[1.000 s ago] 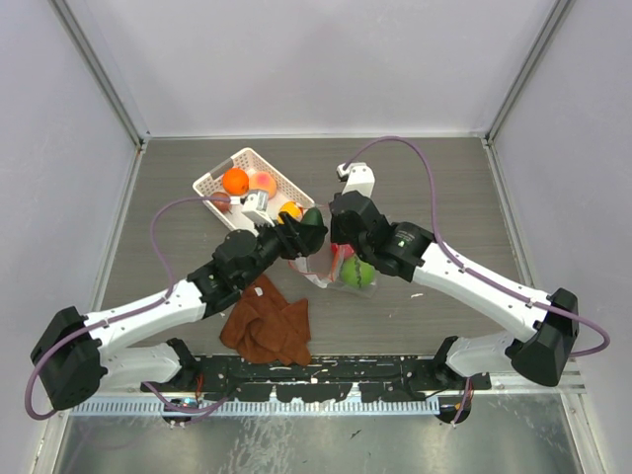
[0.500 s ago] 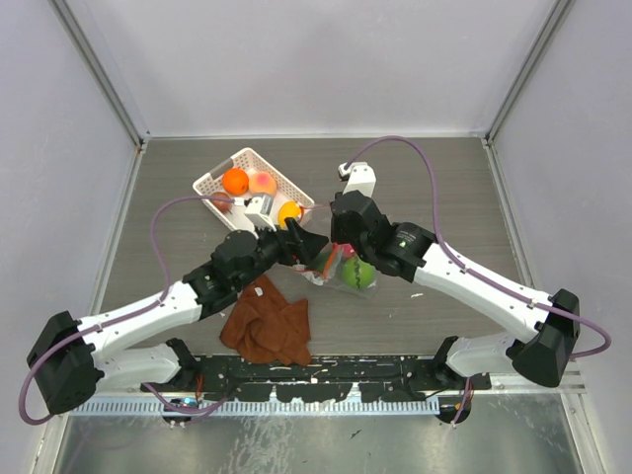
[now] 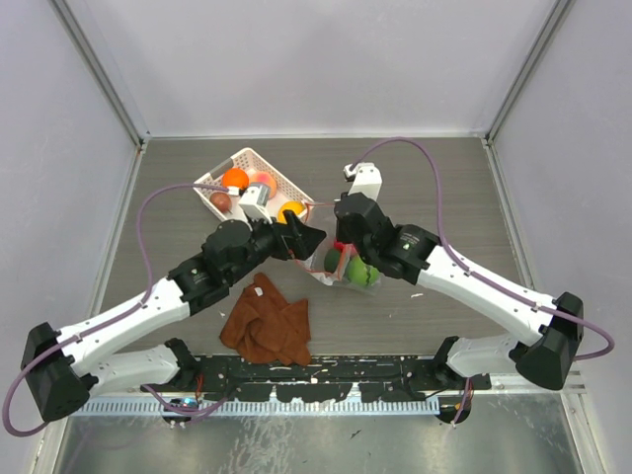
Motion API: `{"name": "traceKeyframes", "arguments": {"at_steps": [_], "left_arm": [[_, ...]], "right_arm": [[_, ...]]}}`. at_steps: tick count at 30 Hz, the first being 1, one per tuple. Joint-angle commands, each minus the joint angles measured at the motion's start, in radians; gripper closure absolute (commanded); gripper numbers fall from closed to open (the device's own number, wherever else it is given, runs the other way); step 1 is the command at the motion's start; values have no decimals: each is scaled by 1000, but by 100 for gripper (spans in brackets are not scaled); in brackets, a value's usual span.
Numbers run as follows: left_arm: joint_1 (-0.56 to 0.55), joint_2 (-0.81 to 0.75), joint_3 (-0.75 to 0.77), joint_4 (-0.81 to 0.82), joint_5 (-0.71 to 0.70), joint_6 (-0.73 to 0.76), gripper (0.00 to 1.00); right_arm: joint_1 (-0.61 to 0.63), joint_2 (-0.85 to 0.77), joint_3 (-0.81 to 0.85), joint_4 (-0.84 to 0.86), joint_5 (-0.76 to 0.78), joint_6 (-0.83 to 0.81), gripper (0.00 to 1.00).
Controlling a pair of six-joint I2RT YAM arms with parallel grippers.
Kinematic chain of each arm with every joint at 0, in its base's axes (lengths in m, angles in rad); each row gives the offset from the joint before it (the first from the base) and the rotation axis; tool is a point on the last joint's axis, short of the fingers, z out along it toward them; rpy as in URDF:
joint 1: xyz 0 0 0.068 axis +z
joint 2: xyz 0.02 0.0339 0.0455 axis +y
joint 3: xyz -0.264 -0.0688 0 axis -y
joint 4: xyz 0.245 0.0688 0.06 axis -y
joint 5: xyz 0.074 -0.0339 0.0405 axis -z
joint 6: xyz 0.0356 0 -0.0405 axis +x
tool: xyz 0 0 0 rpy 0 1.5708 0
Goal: Place the food in the zip-top bag and seal the zipper
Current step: Place the fake fruit in the zipper food storage bag.
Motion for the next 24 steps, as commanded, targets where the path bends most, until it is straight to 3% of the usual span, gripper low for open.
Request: {"name": "traceKeyframes", "arguments": {"at_steps": [1,5,16,24], "left_arm": [[2,-44,106,-141,-61,80,6],[49,-19,171,-250,-63,110,5],[306,152,289,-425,149,148,3],[437,357,361,-435,228,176,2]], "right_arm": [[6,-59,-4,15,92,-2,100],[4,-68,-6,-2,123,-8,100],[4,-70,-2,3,114,-46,100],[4,-53,4,23,77,-76,100]]}}
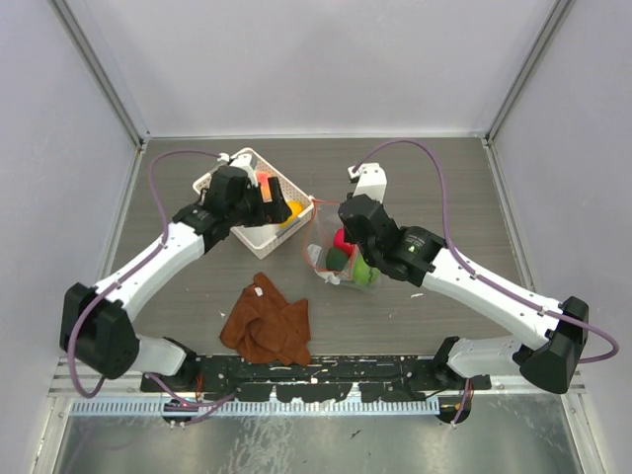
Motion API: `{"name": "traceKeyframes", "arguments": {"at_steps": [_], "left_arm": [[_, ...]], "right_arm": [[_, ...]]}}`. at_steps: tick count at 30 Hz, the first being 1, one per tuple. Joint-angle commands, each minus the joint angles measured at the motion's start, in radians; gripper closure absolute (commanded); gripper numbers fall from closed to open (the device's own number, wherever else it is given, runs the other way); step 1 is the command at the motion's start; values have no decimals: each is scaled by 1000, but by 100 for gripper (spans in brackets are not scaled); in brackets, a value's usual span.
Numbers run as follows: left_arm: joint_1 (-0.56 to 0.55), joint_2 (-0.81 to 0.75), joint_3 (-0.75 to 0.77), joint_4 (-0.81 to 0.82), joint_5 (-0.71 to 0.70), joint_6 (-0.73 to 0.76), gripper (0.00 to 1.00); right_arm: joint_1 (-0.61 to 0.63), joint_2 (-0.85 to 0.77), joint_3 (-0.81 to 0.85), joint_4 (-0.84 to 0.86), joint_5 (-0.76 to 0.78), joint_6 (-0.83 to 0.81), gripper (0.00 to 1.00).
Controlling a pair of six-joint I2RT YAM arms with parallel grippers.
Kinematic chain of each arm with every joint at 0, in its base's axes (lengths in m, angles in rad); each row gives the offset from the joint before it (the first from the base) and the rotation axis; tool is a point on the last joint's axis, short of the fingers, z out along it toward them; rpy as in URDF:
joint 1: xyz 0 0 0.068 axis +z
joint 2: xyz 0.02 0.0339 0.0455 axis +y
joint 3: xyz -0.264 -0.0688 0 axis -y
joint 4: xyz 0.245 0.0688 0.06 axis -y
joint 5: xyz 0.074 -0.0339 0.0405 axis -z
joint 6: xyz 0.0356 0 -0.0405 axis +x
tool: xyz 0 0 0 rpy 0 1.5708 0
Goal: Place the food in the zip-top bag and seal the zipper
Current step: Place the fake fruit in the zipper food storage bag, then pick up the fake fruit from the bin.
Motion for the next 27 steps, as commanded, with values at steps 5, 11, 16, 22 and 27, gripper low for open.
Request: {"name": "traceKeyframes", "arguments": {"at_steps": [5,11,16,22,27], "left_arm": [[125,209,133,-9,137,43,2],[160,382,239,5,200,61,4],[167,524,336,-24,255,94,7],[167,608,365,-6,296,101,8],[167,662,387,-7,295,103,9]], "right_arm": [[4,-14,14,61,-10,-28,100],[4,-7,15,61,-9,-33,100],[4,-8,14,61,-5,-34,100],[4,0,16,61,-4,-35,100],[4,12,16,62,-7,-36,100]]}}
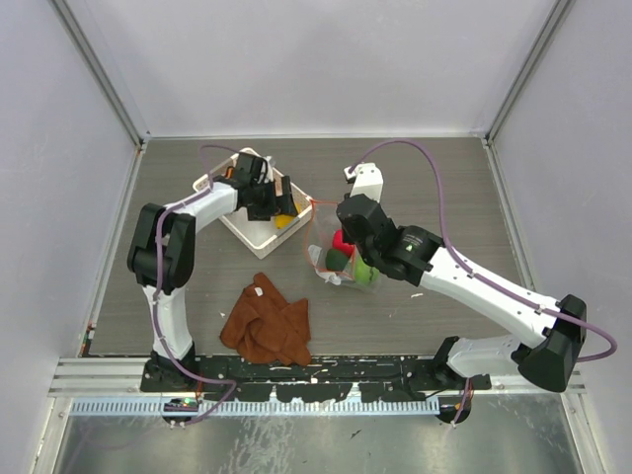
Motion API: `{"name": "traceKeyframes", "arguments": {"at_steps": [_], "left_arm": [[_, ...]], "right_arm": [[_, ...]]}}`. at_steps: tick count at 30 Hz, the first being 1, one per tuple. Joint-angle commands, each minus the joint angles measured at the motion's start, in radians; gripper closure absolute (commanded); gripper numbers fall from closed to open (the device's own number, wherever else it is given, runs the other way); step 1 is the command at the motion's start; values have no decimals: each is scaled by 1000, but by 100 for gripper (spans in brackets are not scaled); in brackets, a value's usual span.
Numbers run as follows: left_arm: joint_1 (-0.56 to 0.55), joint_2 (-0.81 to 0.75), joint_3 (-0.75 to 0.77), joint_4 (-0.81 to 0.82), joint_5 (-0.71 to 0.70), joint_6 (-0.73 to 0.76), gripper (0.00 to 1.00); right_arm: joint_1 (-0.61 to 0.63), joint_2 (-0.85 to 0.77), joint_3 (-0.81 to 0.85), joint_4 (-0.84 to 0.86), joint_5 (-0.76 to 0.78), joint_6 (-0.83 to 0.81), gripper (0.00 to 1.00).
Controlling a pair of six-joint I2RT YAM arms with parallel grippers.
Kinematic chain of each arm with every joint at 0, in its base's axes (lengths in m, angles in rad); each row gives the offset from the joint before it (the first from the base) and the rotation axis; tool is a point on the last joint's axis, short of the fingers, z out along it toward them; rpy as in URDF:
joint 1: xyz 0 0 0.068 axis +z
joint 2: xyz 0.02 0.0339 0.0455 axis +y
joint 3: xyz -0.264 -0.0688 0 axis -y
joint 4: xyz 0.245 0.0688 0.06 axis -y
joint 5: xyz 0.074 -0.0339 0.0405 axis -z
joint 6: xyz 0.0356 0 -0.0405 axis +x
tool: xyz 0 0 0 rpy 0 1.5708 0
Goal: Place the food in the zip-top bag and seal the zipper
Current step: Pick up the fake fruit from the bin.
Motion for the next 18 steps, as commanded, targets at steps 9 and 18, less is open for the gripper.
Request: {"name": "traceKeyframes", "arguments": {"at_steps": [9,18], "left_arm": [[5,100,97,10,22,12,16],[3,39,59,-19,2,14,30]], "right_arm": [[5,12,15,61,7,-8,100],[4,9,14,61,5,-7,100]]}}
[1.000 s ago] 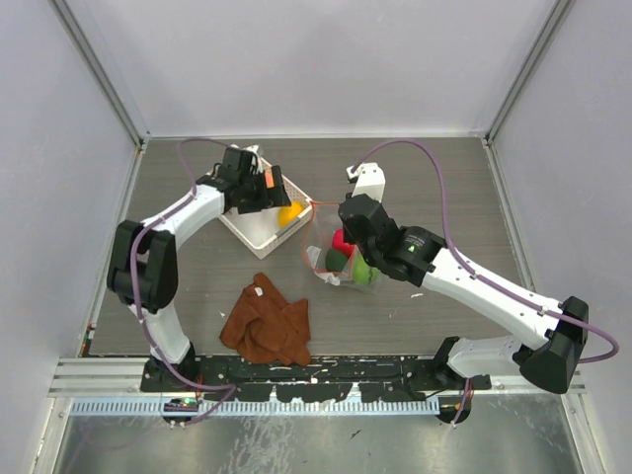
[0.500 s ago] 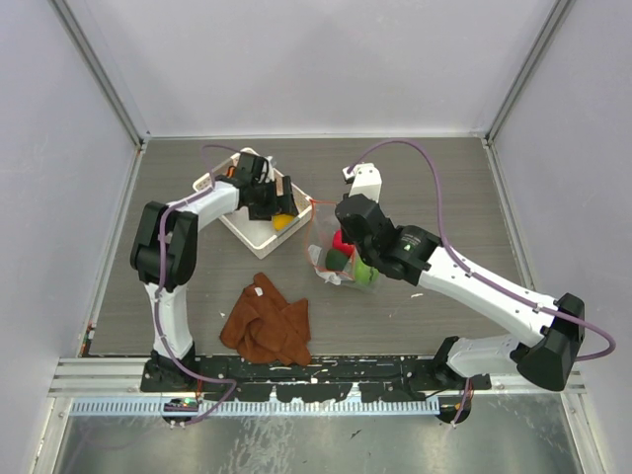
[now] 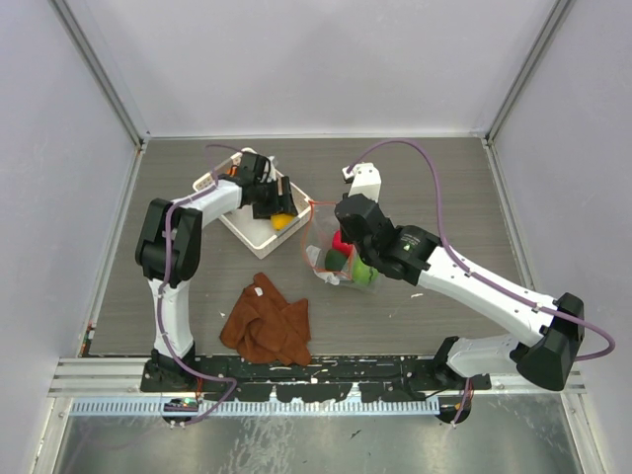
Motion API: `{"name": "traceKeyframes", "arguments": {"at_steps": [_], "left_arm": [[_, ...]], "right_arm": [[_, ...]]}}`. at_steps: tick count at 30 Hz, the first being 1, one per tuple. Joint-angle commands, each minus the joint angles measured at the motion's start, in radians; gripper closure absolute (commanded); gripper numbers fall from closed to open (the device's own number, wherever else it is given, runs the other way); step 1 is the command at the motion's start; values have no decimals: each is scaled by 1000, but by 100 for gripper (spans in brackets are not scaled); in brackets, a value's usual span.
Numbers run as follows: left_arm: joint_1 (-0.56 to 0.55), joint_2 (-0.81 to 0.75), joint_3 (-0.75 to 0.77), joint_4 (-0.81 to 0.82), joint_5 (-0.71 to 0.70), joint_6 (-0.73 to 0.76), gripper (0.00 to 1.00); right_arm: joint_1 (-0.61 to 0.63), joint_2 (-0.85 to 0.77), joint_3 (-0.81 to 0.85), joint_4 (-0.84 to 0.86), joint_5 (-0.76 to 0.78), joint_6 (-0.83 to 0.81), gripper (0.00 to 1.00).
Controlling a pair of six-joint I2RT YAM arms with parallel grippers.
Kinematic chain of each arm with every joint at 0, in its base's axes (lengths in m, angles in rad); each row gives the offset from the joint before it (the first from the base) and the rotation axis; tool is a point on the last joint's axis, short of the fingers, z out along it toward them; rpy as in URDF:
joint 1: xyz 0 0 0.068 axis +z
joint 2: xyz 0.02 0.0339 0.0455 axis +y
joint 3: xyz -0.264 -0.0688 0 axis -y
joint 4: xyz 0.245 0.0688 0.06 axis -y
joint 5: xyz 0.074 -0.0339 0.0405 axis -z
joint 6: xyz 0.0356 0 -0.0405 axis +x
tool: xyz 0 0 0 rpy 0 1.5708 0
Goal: Place the food in the zip-top bag and seal the zipper
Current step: Pick up the fake fruit from the bin.
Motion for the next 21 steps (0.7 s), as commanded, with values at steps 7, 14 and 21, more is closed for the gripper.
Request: {"name": "traceKeyframes", "arguments": {"at_steps": [7,14,21], "left_arm": [[4,-187,-51,-39,-81,1,46],[4,-346,-119,-17,-120,-27,56],[3,-521,-233,64,-58,-112,59]], "right_arm": [[4,-19,15,48,0,2,100],[4,-18,20,44,-7,6,100],[4,-12,25,45,-11,8,100]]}}
